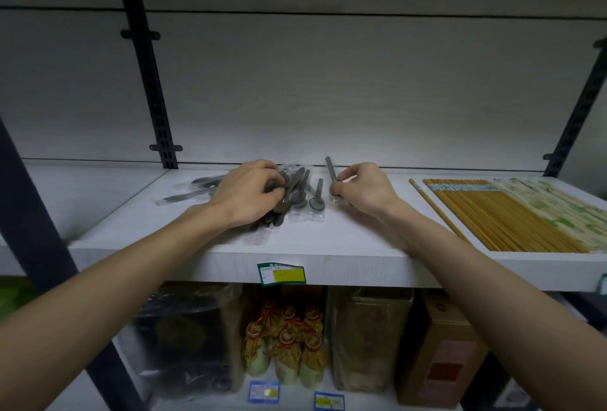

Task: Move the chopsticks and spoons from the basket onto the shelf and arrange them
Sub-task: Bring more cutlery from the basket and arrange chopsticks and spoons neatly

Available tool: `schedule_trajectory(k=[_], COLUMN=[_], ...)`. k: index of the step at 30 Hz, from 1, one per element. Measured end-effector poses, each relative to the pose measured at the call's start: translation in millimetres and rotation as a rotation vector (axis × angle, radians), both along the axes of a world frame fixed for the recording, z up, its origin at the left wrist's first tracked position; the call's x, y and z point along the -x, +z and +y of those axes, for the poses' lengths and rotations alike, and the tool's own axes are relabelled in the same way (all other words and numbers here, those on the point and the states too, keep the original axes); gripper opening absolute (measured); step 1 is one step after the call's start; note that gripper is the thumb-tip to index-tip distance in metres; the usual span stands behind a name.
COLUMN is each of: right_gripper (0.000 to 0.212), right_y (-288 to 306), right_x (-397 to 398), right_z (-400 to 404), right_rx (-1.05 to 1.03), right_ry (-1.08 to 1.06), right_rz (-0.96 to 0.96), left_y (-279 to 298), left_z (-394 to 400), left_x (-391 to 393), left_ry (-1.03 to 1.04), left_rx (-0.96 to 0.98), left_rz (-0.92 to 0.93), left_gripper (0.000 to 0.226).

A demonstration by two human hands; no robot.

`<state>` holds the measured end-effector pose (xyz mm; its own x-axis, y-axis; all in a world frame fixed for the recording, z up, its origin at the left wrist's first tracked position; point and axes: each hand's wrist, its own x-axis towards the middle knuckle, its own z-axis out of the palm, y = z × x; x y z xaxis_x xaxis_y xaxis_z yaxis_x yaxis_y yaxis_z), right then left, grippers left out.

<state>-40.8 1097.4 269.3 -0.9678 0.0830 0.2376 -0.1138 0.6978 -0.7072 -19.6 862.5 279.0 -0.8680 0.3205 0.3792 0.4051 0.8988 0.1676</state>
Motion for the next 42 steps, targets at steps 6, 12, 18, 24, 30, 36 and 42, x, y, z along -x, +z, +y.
schedule_trajectory(k=[6,12,18,24,30,36,42], right_gripper=[0.038,0.032,0.051,0.032,0.03,0.037,0.04], right_y=[0.3,5.8,12.2,25.3,34.0,34.8,32.8], right_x=[-19.8,-10.6,-0.8,-11.8,-22.3,-38.7,-36.3], right_z=[14.0,-14.7,-51.7,-41.9,25.9,65.7,65.9], right_rx=[-0.327,-0.188,-0.058,0.314,0.19,-0.141,-0.361], right_ry=[-0.091,0.06,0.093,0.16,0.072,0.04,-0.106], right_rz=[0.086,0.075,-0.075,-0.099,-0.197,-0.443,-0.265], left_y=[0.0,-1.0,-5.6,4.1,2.9,-5.3,-2.3], left_z=[0.2,1.2,-0.5,13.3,51.4,73.4,57.7], left_x=[2.4,3.5,-1.5,0.5,8.8,24.7,29.1], left_ry=[-0.015,-0.042,-0.056,-0.132,-0.142,-0.057,0.0], left_rx=[-0.007,0.018,-0.063,-0.191,-0.223,-0.129,-0.054], left_rz=[-0.041,-0.052,-0.01,0.017,-0.007,-0.078,0.027], left_gripper=[0.029,0.037,0.032,0.039,0.022,0.018,0.01])
